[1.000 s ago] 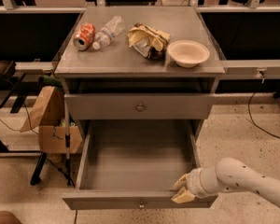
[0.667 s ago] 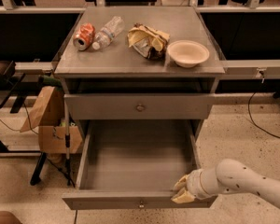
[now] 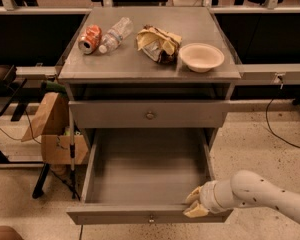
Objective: Close middle drawer
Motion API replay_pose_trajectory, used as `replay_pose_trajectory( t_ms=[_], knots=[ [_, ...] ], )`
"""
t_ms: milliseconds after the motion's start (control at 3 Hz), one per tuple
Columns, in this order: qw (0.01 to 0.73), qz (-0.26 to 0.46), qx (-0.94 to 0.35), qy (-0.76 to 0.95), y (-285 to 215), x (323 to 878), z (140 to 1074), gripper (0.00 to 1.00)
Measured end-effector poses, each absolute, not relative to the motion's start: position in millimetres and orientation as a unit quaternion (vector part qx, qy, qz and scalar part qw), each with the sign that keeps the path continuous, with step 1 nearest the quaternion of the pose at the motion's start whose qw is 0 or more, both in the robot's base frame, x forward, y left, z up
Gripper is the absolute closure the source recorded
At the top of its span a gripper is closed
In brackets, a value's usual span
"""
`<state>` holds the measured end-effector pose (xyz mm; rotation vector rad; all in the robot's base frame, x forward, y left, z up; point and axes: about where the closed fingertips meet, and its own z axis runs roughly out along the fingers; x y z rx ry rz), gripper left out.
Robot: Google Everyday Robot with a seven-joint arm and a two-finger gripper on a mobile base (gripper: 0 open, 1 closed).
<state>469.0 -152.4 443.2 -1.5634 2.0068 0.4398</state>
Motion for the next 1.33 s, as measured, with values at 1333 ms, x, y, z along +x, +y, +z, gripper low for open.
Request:
replay_pose_trajectory(
  t_ms=[1333],
  knots=[
    [0.28, 0.188, -0.599, 0.726, -124.0, 455.1, 488.8, 0.0]
  ],
)
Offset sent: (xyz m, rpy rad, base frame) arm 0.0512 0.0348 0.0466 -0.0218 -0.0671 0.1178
